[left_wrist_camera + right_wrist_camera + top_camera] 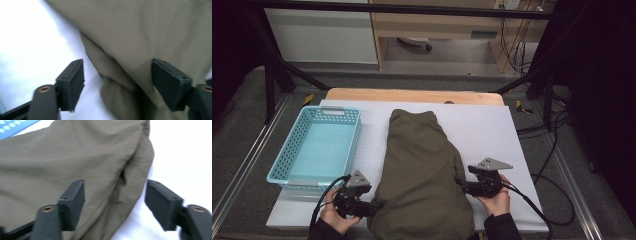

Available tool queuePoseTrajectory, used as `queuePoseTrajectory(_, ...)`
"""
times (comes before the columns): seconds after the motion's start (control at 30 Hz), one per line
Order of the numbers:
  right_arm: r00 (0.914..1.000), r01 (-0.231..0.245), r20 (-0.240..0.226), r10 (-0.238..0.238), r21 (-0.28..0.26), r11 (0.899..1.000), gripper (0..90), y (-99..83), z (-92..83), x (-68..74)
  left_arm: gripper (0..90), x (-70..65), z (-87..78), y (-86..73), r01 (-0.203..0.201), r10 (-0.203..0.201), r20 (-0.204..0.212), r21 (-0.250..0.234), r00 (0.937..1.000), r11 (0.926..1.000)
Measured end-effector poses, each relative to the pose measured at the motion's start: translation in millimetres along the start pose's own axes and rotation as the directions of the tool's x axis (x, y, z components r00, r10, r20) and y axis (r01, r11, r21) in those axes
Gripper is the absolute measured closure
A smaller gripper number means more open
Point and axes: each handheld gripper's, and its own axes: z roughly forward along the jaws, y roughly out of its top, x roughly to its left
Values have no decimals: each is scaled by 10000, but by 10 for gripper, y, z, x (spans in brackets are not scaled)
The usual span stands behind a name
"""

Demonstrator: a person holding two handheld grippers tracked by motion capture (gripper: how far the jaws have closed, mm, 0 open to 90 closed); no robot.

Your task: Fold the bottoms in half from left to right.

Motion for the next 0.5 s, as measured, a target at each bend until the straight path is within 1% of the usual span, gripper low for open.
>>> queuePoseTrajectory(0.07, 9999, -107, 63, 105, 243, 9996, 257, 29, 103, -46, 227, 48, 99, 60, 6, -5, -107, 75, 9999, 10000)
queuePoseTrajectory(0.1, 9999, -100, 128, 97, 282, 9996, 239, 31, 155, -62, 226, 77, 151, 79, 134, -133, -62, 124, 9999, 9998)
queuePoseTrajectory(0.13, 9998, -154, 130, 150, 334, 9993, 232, 27, 204, -68, 232, 107, 201, 89, 181, -181, 17, 176, 9998, 9997)
queuePoseTrajectory(0.2, 9997, -235, 38, 233, 570, 9981, 224, 4, 283, -65, 244, 134, 275, 94, 280, -280, 2, 346, 9996, 9990)
queuePoseTrajectory(0.23, 9998, -205, 53, 202, 676, 9975, 232, -17, 311, -55, 247, 129, 293, 84, 206, -206, 10, 325, 9998, 9993)
queuePoseTrajectory(0.27, 9999, -114, 63, 109, 852, 9963, 249, -37, 332, -48, 261, 123, 302, 74, 120, -117, -92, 334, 9999, 9994)
queuePoseTrajectory(0.3, 10000, -39, 93, 31, 931, 9957, 279, -60, 346, -41, 266, 121, 310, 62, 118, -111, -201, 344, 9997, 9993)
queuePoseTrajectory(0.33, 10000, -40, 63, 34, 1024, 9947, 352, -79, 352, -36, 270, 127, 314, 50, 218, -213, -171, 330, 9996, 9992)
queuePoseTrajectory(0.37, 9999, -93, -41, 98, 1050, 9944, 413, -92, 354, -31, 277, 133, 316, 36, 280, -278, -59, 279, 9996, 9992)
queuePoseTrajectory(0.4, 10000, -24, -42, 28, 1056, 9944, 446, -102, 351, -29, 293, 133, 316, 23, 332, -332, 10, 252, 9994, 9991)
queuePoseTrajectory(0.43, 10000, -13, 65, 6, 1066, 9943, 497, -108, 346, -20, 315, 135, 316, 10, 304, -305, 52, 240, 9995, 9993)
queuePoseTrajectory(0.47, 10000, -10, 99, -1, 1108, 9938, 572, -108, 337, -15, 336, 132, 319, 0, 349, -352, 97, 261, 9993, 9991)
queuePoseTrajectory(0.5, 9999, -100, 69, 92, 1155, 9933, 629, -107, 327, -15, 356, 133, 322, -6, 363, -367, 126, 318, 9992, 9988)
